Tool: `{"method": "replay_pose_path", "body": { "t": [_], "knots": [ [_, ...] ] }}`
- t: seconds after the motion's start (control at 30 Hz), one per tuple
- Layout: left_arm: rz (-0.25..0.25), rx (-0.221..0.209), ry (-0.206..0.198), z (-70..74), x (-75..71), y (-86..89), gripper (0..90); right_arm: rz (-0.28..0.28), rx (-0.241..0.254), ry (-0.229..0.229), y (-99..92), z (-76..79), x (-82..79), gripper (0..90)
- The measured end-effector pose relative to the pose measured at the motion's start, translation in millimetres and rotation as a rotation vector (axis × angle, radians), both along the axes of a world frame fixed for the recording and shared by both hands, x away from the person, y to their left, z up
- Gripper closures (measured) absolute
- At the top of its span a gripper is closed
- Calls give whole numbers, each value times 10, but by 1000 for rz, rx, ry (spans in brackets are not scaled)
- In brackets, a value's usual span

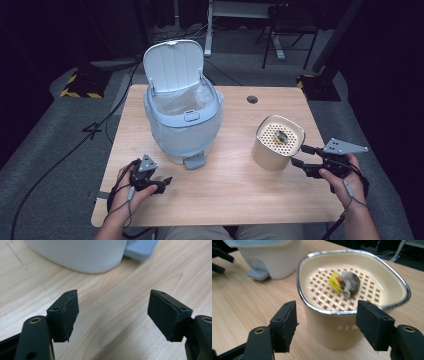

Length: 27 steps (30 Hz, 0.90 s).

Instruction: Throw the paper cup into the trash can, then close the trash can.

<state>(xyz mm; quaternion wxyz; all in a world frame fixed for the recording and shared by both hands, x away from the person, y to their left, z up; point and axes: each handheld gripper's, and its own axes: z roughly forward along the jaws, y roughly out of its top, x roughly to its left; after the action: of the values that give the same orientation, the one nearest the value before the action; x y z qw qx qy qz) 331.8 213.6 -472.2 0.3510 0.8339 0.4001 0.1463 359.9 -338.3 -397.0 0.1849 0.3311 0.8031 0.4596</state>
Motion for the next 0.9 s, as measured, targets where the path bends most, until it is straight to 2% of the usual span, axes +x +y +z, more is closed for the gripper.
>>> {"method": "replay_pose_path", "body": {
  "t": [0.1,0.17,0.23,0.4,0.43,0.5,0.53,0.57,0.63,0.73,0.8,0.9],
  "knots": [
    [6,-26,-6,81,-3,39,258,-21,-14,18,-53,-86,24,320],
    [18,-48,-18,132,-9,61,260,-39,-41,11,-74,-148,38,296],
    [20,-52,-26,173,-7,86,260,-50,-60,28,-105,-238,50,296],
    [30,-71,-43,265,-20,152,259,-80,-68,60,-154,-436,87,291],
    [46,-74,-35,278,-20,165,258,-86,-76,66,-152,-488,97,286],
    [82,-39,-33,299,-10,198,259,-87,-106,81,-140,-591,119,283],
    [77,-20,-39,311,1,223,259,-87,-122,86,-130,-638,133,278],
    [77,-23,-45,327,6,250,258,-90,-146,90,-116,-676,145,274],
    [75,-59,-56,359,8,291,254,-114,-173,116,-83,-750,178,260],
    [68,-109,-85,462,9,362,253,-125,-170,117,-74,-795,194,255],
    [66,-134,-101,558,11,401,253,-137,-165,127,-66,-852,206,248],
    [63,-172,-133,743,34,459,254,-149,-197,123,-53,-935,215,239]
  ]
}}
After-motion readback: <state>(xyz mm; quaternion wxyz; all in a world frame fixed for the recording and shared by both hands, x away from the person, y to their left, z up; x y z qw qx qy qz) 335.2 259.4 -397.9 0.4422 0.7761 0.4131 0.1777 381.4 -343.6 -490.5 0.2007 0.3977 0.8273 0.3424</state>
